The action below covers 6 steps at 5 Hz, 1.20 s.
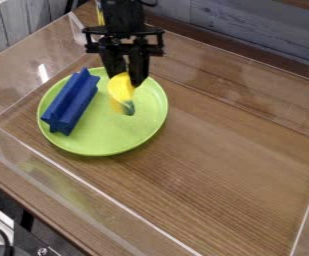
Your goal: Remove the banana from inside the green plate and put it on the table
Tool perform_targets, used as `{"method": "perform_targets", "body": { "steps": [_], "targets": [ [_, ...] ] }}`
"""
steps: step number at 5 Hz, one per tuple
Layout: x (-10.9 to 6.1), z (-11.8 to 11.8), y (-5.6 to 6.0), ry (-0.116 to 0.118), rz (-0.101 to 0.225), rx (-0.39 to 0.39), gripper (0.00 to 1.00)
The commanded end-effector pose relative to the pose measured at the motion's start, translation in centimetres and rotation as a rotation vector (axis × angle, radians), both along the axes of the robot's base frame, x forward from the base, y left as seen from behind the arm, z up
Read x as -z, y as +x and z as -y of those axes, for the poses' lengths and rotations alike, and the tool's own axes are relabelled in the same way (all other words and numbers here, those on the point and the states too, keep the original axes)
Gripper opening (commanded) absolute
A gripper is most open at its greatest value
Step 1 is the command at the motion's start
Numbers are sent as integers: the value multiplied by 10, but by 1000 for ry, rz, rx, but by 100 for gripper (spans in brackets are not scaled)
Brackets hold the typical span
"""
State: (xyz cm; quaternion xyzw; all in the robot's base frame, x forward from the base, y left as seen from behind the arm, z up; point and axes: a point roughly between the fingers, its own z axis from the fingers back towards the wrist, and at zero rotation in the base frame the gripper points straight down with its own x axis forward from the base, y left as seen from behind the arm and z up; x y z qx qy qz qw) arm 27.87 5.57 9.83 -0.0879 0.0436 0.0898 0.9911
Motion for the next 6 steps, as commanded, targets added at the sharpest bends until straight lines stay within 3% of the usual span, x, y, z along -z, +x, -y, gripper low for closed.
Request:
{"method": "perform_targets", "body": {
  "steps": [1,6],
  "targets": [
    [-15,5,5,19,60,31,0],
    [-31,42,-2,9,62,238,0]
  ]
}}
